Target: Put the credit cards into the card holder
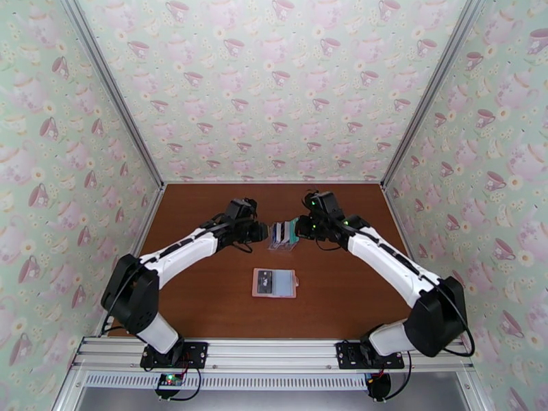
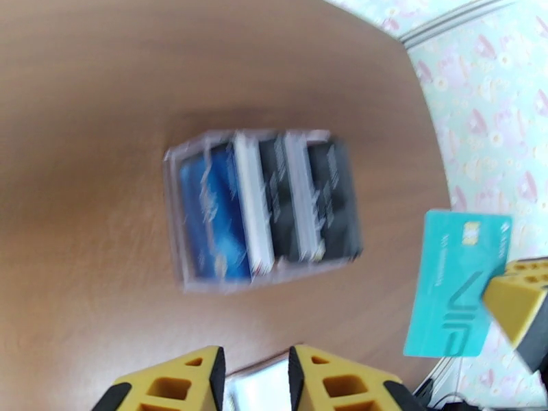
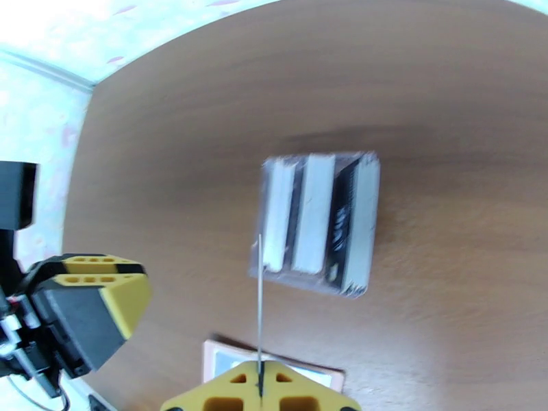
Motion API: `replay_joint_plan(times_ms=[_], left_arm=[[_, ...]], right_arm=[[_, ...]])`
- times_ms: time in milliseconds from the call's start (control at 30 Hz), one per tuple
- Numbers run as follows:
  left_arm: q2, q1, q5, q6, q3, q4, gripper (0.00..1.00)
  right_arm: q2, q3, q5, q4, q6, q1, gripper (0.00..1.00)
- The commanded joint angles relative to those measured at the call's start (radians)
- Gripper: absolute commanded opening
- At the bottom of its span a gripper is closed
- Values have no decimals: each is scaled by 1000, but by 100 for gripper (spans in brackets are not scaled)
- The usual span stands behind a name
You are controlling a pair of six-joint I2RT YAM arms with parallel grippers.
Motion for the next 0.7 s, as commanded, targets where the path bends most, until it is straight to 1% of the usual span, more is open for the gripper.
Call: replay_joint_plan(times_ms=[0,100,300,500,667], left_arm=[[-53,-20,-35,17,-74,-28,32],[-94,-45,-53,10,-140,-22,33],[-155,-88,-80,-21,-264,-16,33],[-170,-115,-85,-43,-319,-7,33],[-172,-141,-88,-51,-334,-5,32]], right_arm=[[-54,-110,-148,185,89,-2,0],[-93,-241,-225,356,168,5,0],[-147,-414,-239,473,218,32,0],[-212,-533,-233,535,240,64,0],[-263,-568,-219,506,234,71,0]])
